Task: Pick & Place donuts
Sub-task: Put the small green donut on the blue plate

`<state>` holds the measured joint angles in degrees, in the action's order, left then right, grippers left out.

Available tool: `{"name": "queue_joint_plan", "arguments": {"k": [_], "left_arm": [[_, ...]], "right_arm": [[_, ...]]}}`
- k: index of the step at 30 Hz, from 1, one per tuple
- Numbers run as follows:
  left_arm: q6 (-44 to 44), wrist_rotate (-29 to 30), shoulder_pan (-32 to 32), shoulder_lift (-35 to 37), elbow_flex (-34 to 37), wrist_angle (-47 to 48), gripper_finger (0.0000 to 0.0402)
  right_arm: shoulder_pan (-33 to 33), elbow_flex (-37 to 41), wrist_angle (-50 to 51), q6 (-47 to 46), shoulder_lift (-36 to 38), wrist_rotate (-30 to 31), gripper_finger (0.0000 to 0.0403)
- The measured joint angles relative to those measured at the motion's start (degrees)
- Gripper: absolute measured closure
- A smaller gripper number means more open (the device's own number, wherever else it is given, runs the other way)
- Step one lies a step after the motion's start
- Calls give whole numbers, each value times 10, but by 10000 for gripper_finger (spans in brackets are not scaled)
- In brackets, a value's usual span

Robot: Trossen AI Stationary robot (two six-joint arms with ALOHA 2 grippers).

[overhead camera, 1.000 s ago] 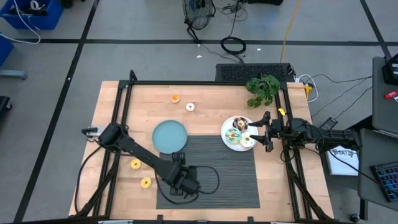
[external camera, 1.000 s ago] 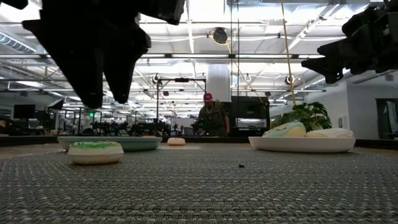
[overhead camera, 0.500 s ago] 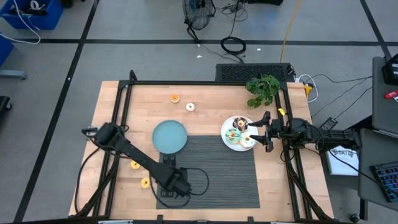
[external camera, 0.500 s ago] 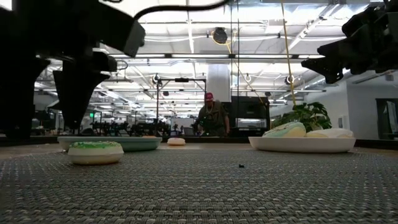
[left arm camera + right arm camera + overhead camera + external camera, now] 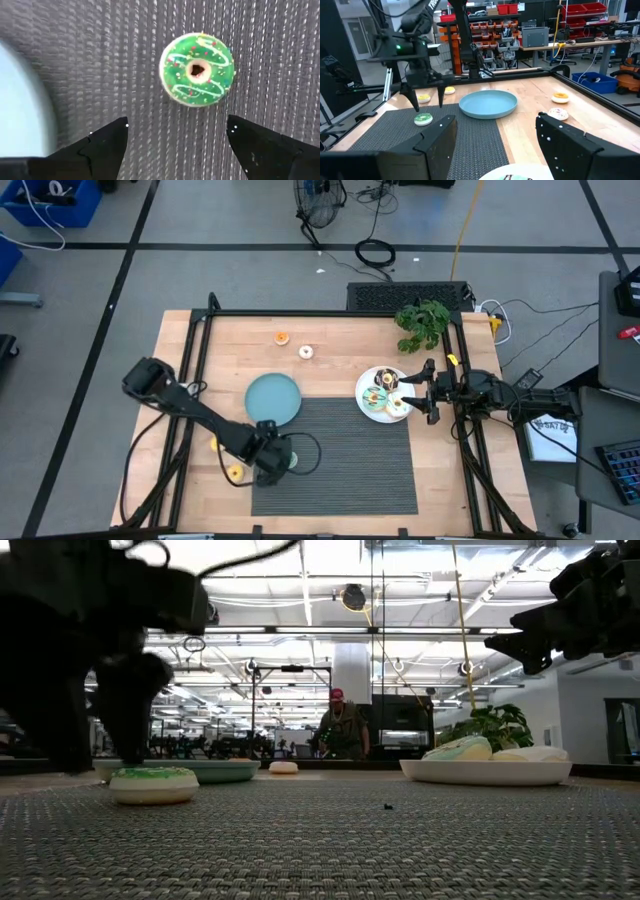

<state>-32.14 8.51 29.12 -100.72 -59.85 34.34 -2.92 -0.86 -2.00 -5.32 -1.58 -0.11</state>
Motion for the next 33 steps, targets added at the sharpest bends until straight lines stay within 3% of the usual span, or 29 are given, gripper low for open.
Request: {"name": "queue_joint_plan", "arguments": {"k": [6, 16, 33], "left_arm": [[10, 6, -7, 0, 39, -94, 66], [18, 40, -6, 0, 40, -109, 66], [-7, 44, -6, -5, 40, -128, 66]], "right_arm": [[0, 0, 0, 0, 0, 0, 151], [0, 0, 0, 0, 0, 0, 151], [0, 0, 0, 0, 0, 0, 151]]}}
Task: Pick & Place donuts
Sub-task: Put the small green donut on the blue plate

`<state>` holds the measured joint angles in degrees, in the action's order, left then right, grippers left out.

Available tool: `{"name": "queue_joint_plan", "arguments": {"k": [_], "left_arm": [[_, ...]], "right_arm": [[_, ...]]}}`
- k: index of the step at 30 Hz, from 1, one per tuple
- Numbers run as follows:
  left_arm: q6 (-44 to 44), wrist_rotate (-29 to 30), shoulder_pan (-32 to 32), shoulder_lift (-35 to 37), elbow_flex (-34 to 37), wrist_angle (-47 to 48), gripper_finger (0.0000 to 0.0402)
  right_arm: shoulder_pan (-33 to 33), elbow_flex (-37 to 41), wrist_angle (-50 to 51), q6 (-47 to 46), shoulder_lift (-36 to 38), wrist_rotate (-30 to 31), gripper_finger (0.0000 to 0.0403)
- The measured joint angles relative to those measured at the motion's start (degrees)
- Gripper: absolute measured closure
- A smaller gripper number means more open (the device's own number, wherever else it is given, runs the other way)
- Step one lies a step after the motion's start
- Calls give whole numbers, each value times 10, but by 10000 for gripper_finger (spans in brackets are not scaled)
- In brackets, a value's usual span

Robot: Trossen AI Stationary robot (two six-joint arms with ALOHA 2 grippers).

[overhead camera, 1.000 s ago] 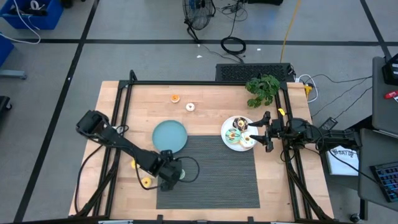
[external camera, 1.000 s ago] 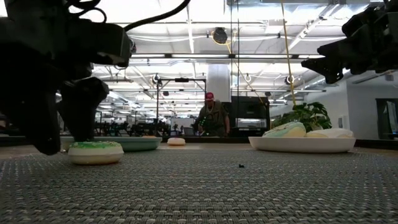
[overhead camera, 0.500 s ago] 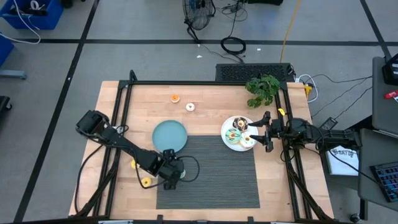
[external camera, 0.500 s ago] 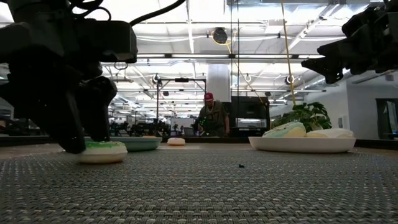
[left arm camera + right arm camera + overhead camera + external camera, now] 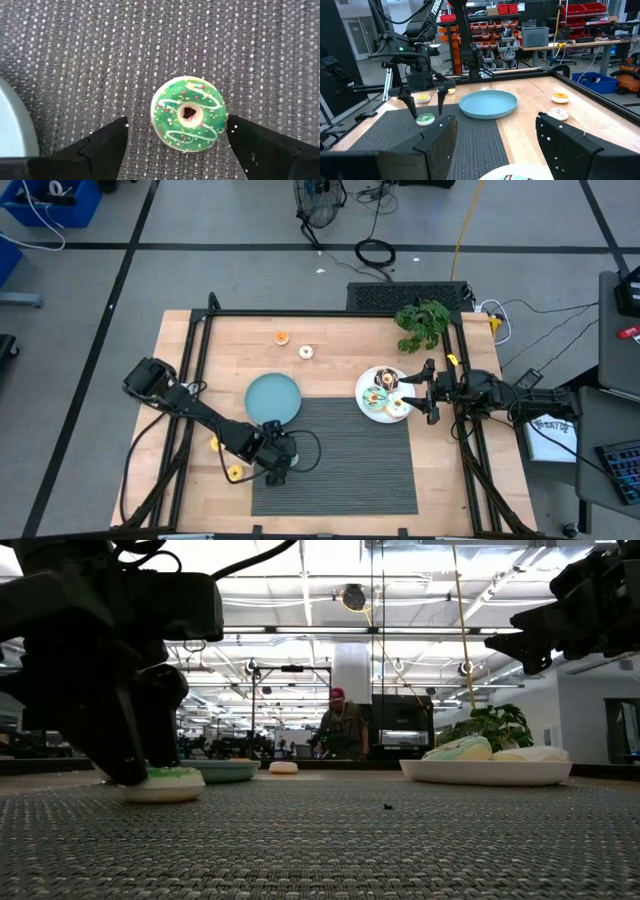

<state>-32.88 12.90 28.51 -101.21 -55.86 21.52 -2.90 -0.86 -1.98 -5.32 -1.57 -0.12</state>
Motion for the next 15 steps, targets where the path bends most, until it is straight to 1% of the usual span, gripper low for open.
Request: {"name": "queue_joint_plan", "arguments": {"k": [15], "left_arm": [[-3, 7, 0, 0, 0, 1, 66]], "right_arm": [[0, 0, 0, 0, 0, 0, 151]]}}
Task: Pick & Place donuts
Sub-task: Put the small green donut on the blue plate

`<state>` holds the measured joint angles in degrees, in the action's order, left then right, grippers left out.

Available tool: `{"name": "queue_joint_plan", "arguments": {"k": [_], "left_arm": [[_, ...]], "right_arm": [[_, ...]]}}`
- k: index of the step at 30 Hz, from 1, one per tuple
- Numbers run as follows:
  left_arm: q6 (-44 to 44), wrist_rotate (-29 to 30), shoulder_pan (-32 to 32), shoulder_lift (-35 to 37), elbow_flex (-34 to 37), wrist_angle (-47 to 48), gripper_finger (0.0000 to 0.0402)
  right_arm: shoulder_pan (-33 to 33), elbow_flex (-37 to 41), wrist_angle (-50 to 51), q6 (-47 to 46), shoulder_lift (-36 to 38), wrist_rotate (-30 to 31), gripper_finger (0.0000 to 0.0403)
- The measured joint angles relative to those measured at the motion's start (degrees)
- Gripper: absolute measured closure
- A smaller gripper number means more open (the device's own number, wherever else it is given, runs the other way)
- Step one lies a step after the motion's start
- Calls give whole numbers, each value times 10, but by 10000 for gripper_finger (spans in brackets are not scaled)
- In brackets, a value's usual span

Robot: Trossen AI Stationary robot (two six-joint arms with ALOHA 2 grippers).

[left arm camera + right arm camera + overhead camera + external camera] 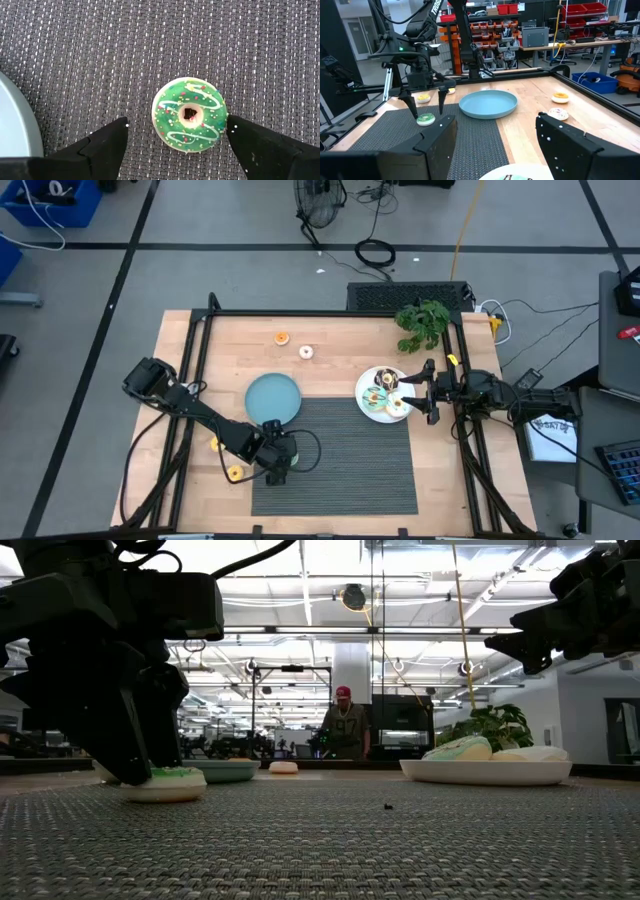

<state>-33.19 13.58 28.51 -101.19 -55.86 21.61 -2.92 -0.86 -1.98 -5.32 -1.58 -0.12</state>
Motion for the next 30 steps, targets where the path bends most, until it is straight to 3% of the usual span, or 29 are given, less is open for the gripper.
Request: {"name": "queue_joint_plan", "arguments": {"k": [30], "left_arm": [[6, 30, 0, 0, 27, -26, 70]], "right_arm": [[0, 0, 0, 0, 0, 0, 151]]}}
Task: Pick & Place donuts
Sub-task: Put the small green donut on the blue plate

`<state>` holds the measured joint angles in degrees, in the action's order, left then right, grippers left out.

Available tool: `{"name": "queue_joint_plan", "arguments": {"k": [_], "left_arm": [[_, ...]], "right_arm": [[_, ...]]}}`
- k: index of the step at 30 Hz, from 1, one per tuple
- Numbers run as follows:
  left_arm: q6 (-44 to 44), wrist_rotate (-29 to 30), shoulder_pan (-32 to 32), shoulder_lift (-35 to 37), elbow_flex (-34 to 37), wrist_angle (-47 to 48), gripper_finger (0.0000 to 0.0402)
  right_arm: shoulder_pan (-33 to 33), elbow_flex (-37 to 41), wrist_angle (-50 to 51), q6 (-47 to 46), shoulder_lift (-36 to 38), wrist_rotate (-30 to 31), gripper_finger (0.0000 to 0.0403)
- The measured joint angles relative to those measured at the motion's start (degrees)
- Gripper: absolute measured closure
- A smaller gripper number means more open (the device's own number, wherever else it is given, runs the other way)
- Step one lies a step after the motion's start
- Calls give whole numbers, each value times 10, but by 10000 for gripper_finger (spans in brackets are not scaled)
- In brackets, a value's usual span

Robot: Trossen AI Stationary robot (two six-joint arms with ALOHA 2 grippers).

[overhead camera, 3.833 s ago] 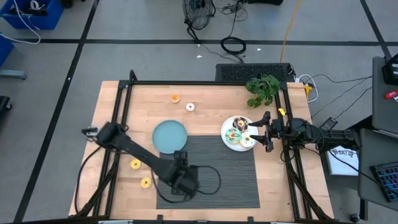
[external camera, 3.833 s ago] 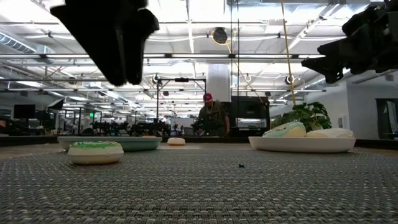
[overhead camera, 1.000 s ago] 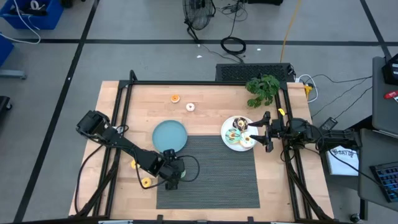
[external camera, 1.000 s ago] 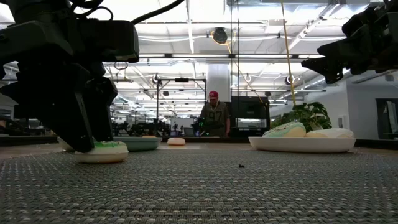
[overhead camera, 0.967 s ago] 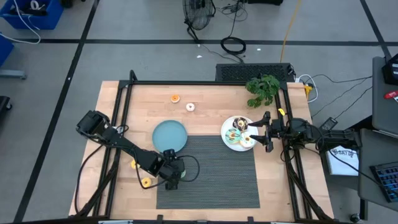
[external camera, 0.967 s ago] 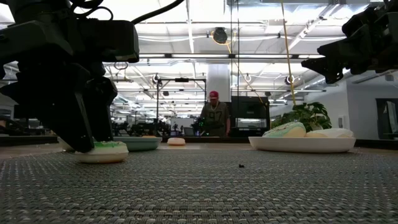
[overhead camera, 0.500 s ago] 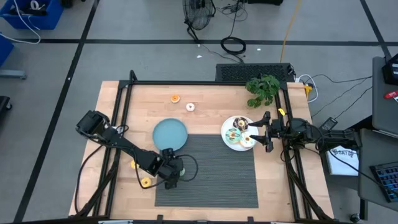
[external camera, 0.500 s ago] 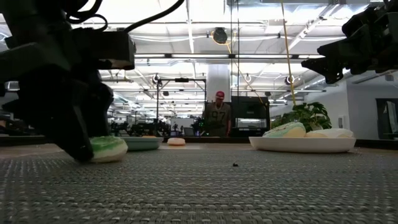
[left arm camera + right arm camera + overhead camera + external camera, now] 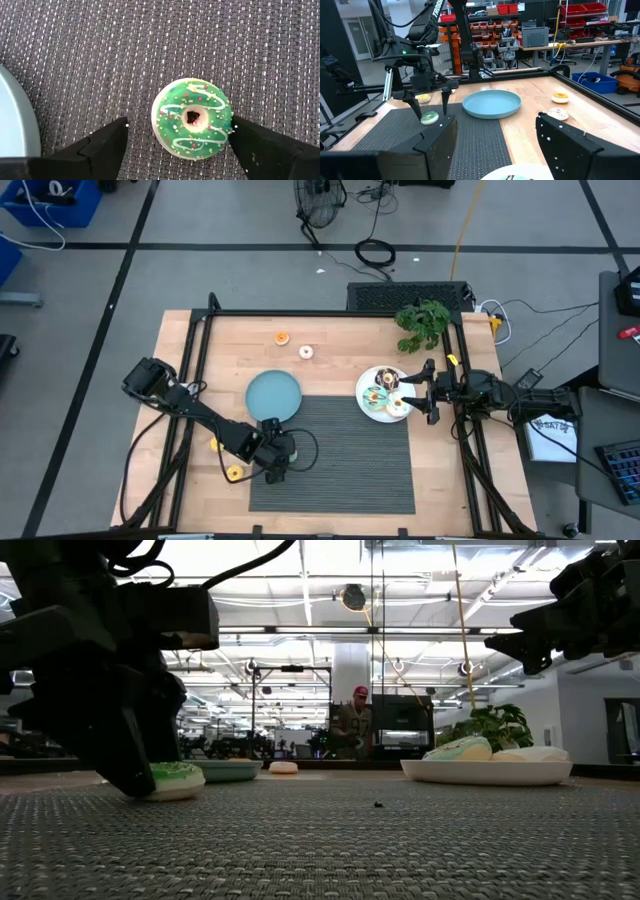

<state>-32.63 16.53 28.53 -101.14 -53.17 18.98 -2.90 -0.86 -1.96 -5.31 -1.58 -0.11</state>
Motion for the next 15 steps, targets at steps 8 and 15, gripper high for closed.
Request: {"name": "queue_joint_plan", "arguments": {"k": [8, 15], "left_arm": [[-6, -15, 0, 0, 0, -3, 159], [10, -32, -2, 0, -6, -48, 236]], "right_arm": [[0, 0, 0, 0, 0, 0, 151], [0, 0, 0, 0, 0, 0, 151]]}}
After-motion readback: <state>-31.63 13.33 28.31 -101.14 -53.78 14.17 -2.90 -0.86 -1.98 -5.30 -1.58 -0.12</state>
